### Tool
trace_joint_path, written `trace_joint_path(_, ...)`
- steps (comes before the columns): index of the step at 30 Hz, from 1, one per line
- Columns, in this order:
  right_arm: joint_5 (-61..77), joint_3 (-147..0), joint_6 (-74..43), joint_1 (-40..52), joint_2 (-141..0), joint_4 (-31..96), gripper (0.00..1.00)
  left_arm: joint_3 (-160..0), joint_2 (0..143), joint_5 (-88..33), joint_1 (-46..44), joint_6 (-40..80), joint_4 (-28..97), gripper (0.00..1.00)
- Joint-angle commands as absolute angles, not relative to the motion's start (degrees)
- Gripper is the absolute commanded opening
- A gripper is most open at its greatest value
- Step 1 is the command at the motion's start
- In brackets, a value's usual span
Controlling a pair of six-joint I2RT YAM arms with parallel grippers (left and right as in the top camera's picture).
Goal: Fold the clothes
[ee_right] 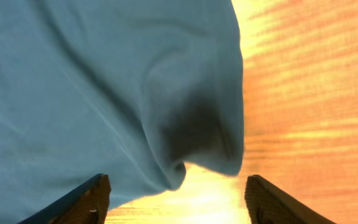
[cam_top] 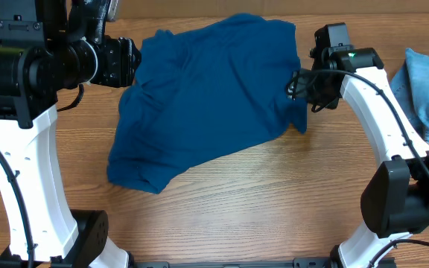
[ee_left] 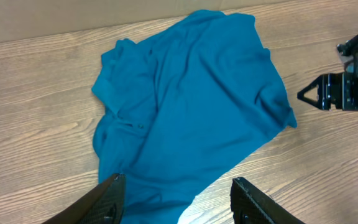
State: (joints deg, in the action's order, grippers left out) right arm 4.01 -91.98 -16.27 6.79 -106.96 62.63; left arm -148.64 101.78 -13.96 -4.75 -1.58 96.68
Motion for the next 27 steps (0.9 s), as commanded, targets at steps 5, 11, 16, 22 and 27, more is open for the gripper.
trace_joint_path(5,3.05,-88.12,-16.75,5.82,-106.85,64.64,0.77,-149.03,100.38,-14.87,-4.51,-1.08,96.79,0.59)
trace_joint_path(11,3.03,-79.2,-16.03,5.76,-106.85,59.27,0.76,-149.03,100.38,-14.81,-4.51,-1.3,96.71,0.6)
trace_joint_path(16,0.62,-74.37,-13.17,5.58,-106.85,50.52,0.71,-149.03,100.38,-14.13,-4.51,-1.76,96.77,0.62)
trace_joint_path(22,0.3,-72.9,-8.69,5.61,-106.83,47.2,0.67,-149.03,100.38,-13.08,-4.51,-1.74,96.79,0.63)
trace_joint_path(27,9.85,-73.08,-17.1,4.69,-106.72,53.25,0.63,-149.03,100.38,-11.68,-4.51,-1.76,96.77,0.65)
